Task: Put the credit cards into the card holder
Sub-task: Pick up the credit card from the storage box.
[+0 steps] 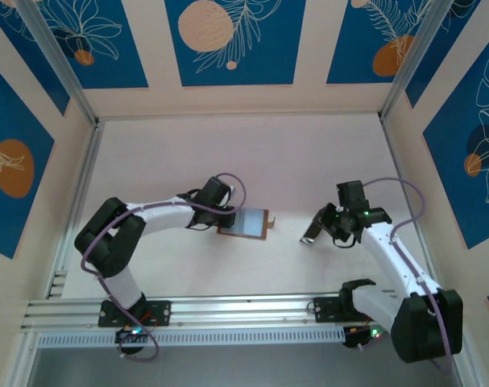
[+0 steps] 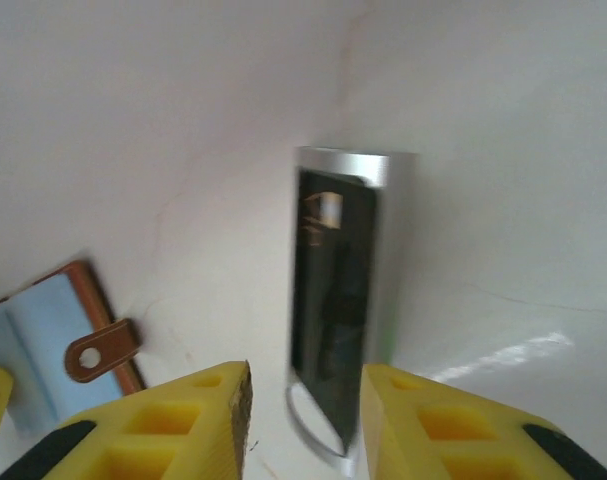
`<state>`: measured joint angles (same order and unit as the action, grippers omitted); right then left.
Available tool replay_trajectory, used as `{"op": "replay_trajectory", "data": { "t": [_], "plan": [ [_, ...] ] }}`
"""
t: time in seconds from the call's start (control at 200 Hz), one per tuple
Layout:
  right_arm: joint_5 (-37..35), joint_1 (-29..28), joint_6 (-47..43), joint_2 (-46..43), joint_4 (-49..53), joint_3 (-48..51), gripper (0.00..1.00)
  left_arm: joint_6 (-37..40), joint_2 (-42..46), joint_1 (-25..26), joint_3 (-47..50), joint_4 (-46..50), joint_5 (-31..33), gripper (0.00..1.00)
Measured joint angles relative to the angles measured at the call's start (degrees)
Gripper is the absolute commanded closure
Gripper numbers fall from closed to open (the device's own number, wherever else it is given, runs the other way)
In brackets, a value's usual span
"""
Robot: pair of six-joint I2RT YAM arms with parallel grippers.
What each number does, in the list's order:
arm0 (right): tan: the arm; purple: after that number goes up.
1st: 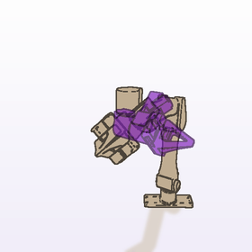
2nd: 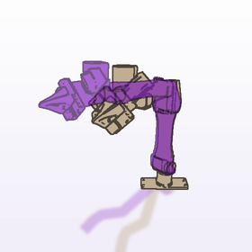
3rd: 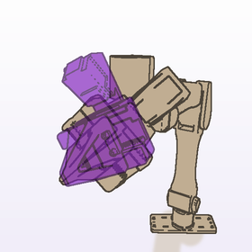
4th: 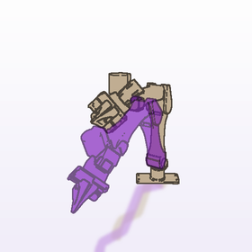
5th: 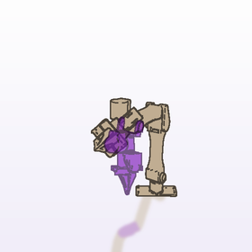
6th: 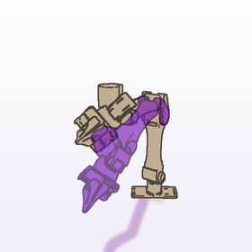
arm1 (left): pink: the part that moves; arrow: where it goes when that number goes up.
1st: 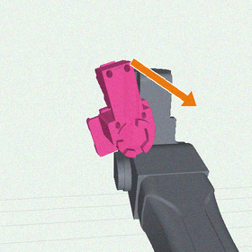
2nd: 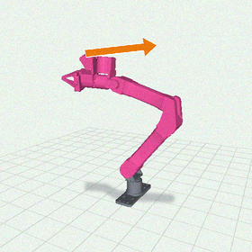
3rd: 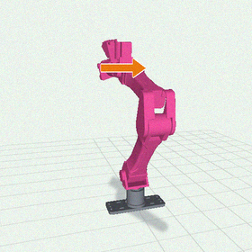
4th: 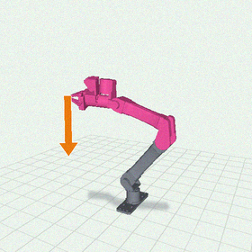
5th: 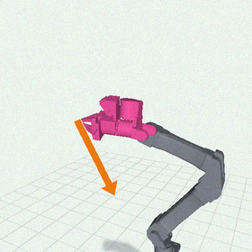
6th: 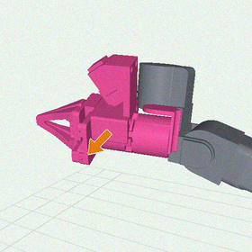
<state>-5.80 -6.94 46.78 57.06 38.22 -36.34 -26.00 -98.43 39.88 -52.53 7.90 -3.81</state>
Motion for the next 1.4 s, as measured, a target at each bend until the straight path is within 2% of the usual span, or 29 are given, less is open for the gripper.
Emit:
{"op": "replay_trajectory", "data": {
  "t": [0.17,0.42,0.61,0.98,1.4],
  "plan": [
    [1.66,3.61,-0.11,-1.16,0.63,2.38,0.62,-0.02,0.04,-0.02,1.14,-2.45,-0.07,0.84],
    [3.26,3.96,-0.35,2.45,-1.11,2.62,0.66,-0.11,0.11,-0.02,1.84,-4.13,-0.24,0.83],
    [3.26,2.56,-0.52,5.16,-2.25,2.6,0.74,-0.55,0.11,-0.02,2.1,-4.72,-0.26,0.83],
    [2.71,-1.05,-0.74,8.37,-3.02,0.02,0.82,-0.7,0.11,-0.02,2.64,-5.99,-0.48,0.83],
    [1.22,-3.54,-1.01,10.84,-3.08,-2.19,0.83,-1.01,0.11,-0.02,2.69,-6.23,-0.68,0.83]
  ]
}}
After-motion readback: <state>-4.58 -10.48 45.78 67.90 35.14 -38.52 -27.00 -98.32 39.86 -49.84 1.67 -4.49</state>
